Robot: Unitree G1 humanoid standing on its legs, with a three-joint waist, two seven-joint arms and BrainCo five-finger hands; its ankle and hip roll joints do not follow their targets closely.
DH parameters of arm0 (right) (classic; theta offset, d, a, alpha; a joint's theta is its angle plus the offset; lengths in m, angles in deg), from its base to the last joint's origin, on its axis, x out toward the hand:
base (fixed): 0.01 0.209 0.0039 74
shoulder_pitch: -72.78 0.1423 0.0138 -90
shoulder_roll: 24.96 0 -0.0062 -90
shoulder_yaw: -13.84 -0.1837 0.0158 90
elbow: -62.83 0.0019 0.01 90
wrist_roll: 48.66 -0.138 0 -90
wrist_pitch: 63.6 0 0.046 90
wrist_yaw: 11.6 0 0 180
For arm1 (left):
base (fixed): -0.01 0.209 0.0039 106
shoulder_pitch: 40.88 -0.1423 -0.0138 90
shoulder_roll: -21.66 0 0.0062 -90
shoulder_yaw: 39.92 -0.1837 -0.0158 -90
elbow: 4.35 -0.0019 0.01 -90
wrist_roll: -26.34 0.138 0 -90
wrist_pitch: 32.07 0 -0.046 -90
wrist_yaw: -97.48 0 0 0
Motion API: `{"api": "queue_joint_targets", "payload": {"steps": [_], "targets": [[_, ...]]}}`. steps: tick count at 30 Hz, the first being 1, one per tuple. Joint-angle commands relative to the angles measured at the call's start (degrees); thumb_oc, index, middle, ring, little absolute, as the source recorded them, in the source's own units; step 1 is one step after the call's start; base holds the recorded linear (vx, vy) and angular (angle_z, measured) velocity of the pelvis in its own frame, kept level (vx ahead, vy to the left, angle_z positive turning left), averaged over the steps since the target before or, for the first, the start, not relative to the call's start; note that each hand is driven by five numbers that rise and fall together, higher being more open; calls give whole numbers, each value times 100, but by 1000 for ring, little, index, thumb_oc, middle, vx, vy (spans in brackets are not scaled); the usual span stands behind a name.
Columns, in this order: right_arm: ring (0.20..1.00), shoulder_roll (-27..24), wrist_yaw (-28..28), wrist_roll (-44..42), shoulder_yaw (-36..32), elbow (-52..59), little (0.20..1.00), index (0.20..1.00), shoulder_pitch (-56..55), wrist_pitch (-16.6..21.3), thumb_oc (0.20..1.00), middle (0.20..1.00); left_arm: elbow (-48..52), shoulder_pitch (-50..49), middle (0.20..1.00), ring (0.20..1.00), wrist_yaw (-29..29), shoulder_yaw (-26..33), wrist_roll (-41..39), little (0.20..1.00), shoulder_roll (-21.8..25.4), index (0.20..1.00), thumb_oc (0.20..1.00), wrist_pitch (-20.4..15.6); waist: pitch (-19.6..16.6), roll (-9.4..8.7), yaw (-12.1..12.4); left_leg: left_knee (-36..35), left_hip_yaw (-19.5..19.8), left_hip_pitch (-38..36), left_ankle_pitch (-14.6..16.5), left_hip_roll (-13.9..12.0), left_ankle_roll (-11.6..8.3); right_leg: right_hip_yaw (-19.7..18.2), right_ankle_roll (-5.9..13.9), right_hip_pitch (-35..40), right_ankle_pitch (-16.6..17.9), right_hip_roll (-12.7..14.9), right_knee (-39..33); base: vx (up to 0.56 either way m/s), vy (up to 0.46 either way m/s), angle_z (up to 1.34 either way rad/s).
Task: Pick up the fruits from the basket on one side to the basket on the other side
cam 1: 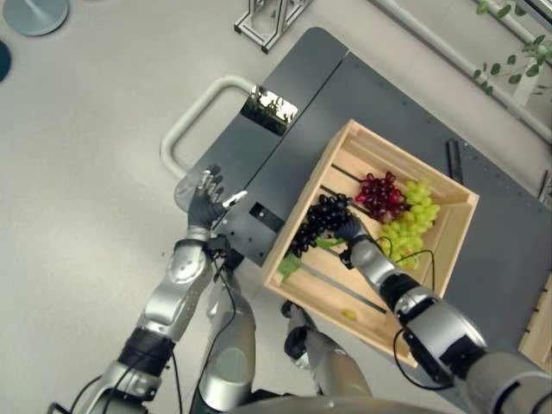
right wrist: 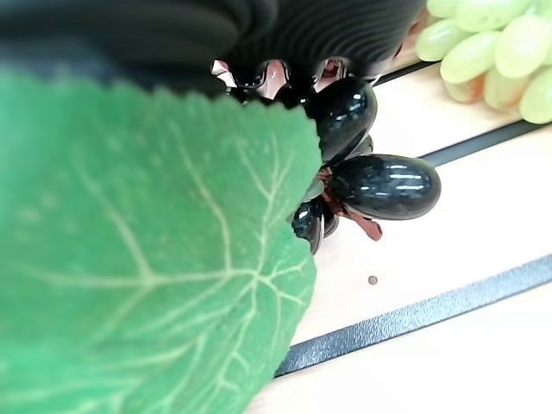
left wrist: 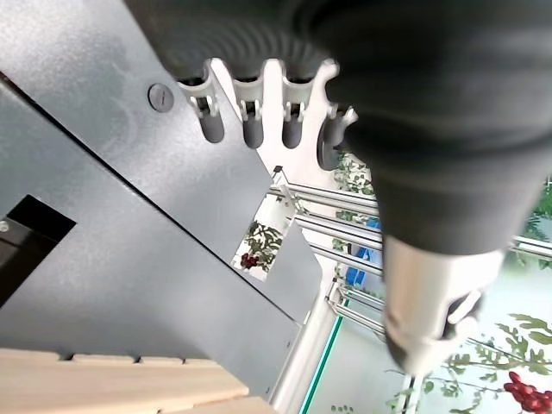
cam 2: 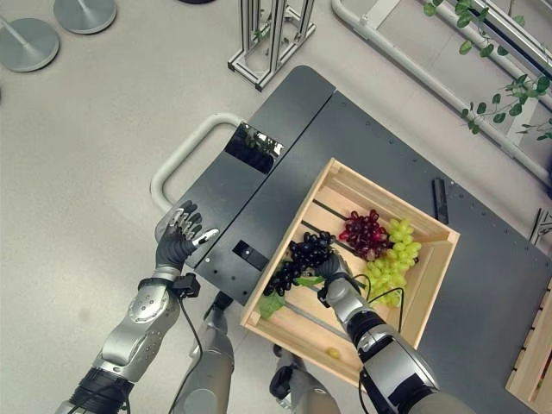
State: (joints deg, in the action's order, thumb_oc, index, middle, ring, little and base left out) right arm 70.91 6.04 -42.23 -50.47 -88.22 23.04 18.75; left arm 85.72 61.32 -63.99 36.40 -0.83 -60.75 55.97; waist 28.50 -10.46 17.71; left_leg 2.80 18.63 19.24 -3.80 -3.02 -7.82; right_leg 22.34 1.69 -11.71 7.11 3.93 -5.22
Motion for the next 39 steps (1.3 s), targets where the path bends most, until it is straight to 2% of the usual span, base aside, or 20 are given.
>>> {"api": "queue_joint_targets", "payload": {"steps": [1,5,9,10,11,12,13,17,20,21,25,39], "targets": [[1000,345,-267,587,534,-63,1000,1000,1,-38,1000,1000,330,-84,1000,1000,11,-96,4,1000,-134,1000,1000,-417,129,166,5,-780,3,117,-582,110,323,-92,488,84,-297,307,254,0,0,0],[1000,295,-389,1275,810,-354,1000,1000,168,-175,1000,1000,329,-65,1000,1000,-24,-173,-14,1000,-141,1000,1000,-456,129,219,48,-780,30,133,-577,125,328,-71,492,73,-291,317,252,0,0,0],[1000,260,-439,1537,869,-494,1000,1000,258,-247,1000,1000,345,-33,1000,1000,-46,-218,-26,1000,-130,1000,1000,-462,129,258,78,-780,42,161,-576,133,330,-51,495,65,-295,327,250,0,0,0],[865,254,-475,1758,938,-559,865,865,334,-294,865,865,348,-1,1000,1000,-53,-259,-29,1000,-138,1000,1000,-467,129,285,93,-780,46,170,-579,146,330,-52,494,56,-293,326,249,0,0,0],[573,255,-476,1761,936,-562,573,573,337,-294,573,573,346,1,1000,1000,-53,-260,-29,1000,-138,1000,1000,-467,129,285,93,-780,47,172,-579,146,330,-51,493,55,-292,326,249,0,0,0],[407,255,-476,1761,935,-563,407,407,338,-294,407,407,346,2,1000,1000,-53,-260,-29,1000,-138,1000,1000,-468,129,285,92,-780,47,172,-579,146,330,-50,493,54,-292,326,249,0,0,0],[200,273,-518,1994,1018,-590,200,200,404,-339,200,200,344,25,1000,1000,-60,-291,-27,1000,-151,1000,1000,-458,129,302,105,-780,46,188,-583,146,329,-40,494,45,-290,332,250,0,0,0],[200,348,-538,2196,1068,-645,200,200,479,-407,200,200,339,80,1000,1000,-34,-328,-29,1000,-168,1000,1000,-460,129,314,116,-780,59,237,-585,150,332,-34,497,13,-281,336,228,0,0,0],[200,407,-457,2032,985,-611,200,200,449,-368,200,200,324,116,1000,1000,-6,-326,-45,1000,-192,1000,1000,-461,129,330,100,-780,58,248,-587,157,339,-39,502,6,-278,348,232,2,11,0],[200,453,-339,1642,780,-569,200,200,370,-322,200,200,303,136,1000,1000,24,-305,-78,1000,-205,1000,1000,-460,129,334,76,-780,50,243,-583,163,348,-48,509,8,-275,355,229,0,0,0],[200,476,-107,1020,497,-504,200,200,229,-190,200,200,294,145,1000,1000,81,-289,-83,1000,-199,1000,1000,-451,129,322,38,-780,21,232,-575,166,354,-68,517,14,-262,362,206,0,0,0],[200,448,44,804,409,-296,200,200,18,-76,200,200,263,93,1000,1000,148,-285,-56,1000,-175,1000,1000,-481,129,270,-83,-780,-36,201,-555,174,377,-136,526,11,-220,369,171,0,0,0]]}}
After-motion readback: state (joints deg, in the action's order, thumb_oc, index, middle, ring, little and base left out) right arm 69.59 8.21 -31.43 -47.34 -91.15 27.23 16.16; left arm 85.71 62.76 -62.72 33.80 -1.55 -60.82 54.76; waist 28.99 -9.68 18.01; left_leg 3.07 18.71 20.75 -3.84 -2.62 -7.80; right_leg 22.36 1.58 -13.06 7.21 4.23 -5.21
